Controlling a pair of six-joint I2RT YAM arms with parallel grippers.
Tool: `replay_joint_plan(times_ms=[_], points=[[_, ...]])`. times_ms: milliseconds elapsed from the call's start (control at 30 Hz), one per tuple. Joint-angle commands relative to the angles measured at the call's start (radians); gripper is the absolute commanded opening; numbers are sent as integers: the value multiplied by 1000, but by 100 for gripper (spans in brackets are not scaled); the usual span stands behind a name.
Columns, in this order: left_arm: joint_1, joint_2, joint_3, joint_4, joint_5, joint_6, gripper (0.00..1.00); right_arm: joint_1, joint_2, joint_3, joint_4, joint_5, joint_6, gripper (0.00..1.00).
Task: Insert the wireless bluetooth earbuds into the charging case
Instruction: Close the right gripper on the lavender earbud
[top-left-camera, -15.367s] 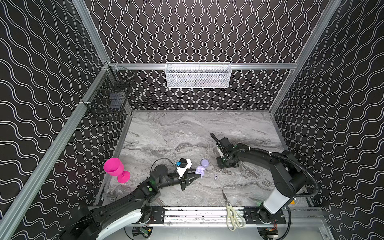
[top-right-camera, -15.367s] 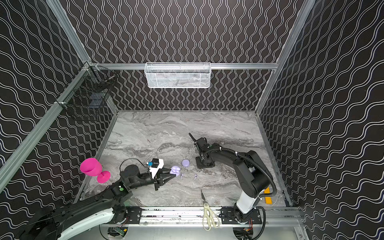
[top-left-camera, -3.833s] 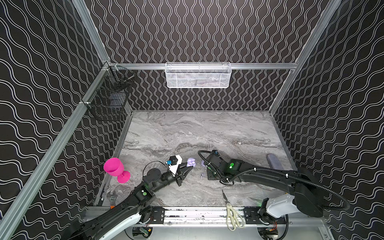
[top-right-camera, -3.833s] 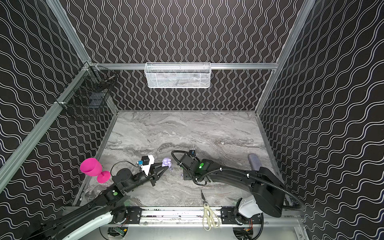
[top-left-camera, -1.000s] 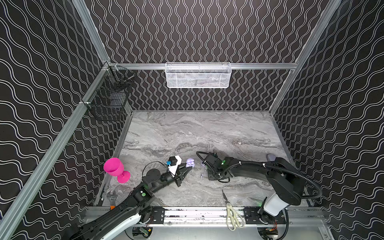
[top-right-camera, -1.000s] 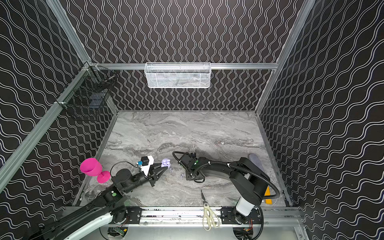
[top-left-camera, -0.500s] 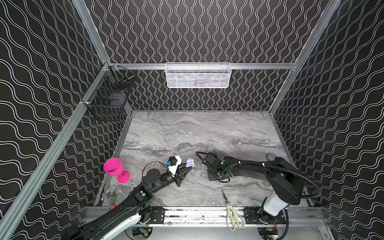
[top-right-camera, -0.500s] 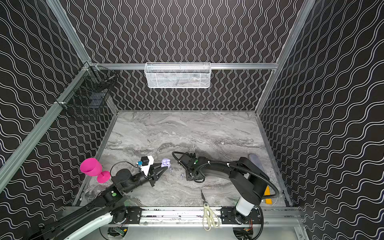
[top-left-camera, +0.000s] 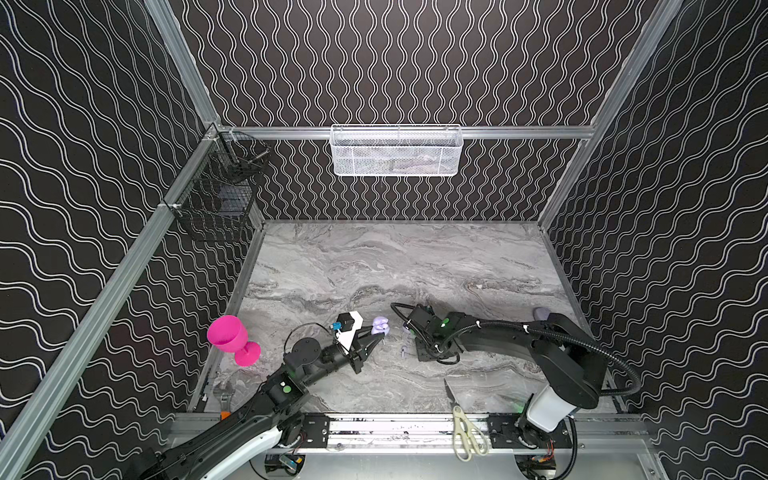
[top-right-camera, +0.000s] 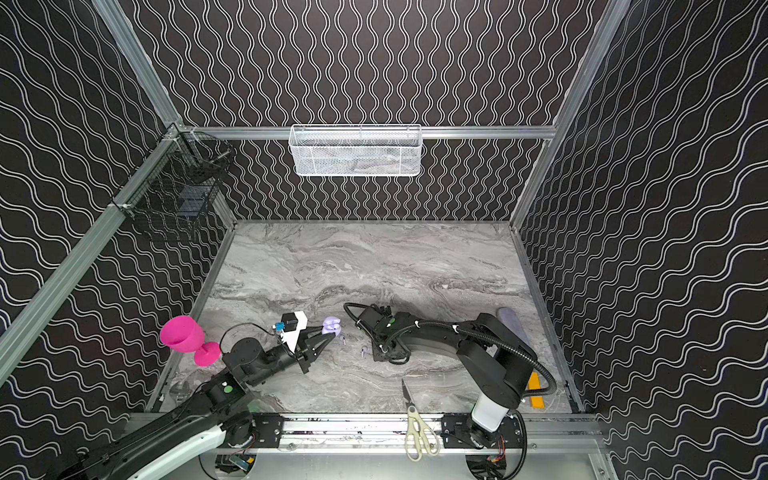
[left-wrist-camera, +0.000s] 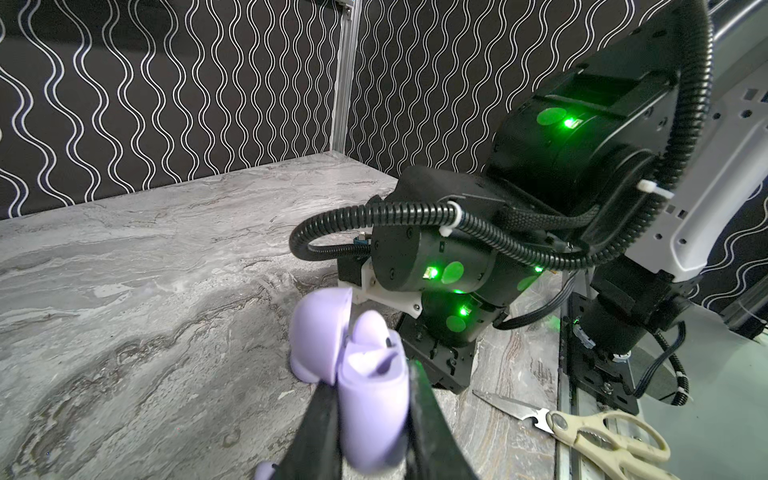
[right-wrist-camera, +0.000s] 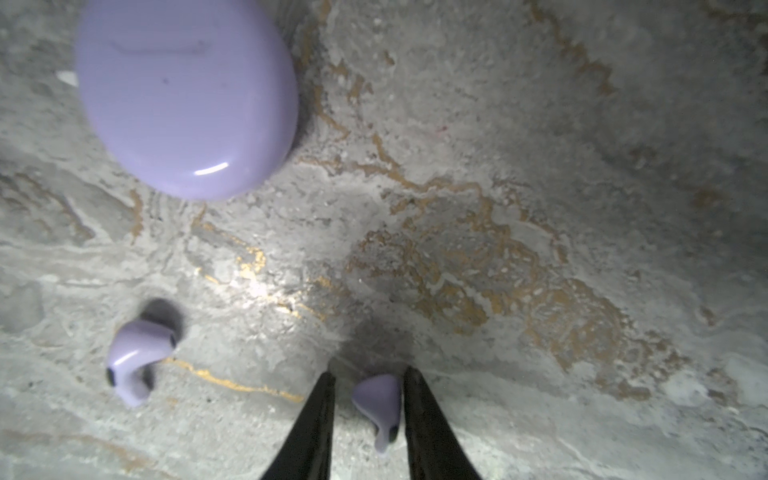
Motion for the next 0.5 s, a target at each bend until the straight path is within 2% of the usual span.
replay_joint_plan(times_ms=[0, 467], points=[[2, 2, 10, 13, 2, 16, 15, -4, 2, -1, -11, -2, 3, 29], [3, -1, 9, 13, 1, 14, 15, -5, 5, 6, -12, -2, -2, 26]])
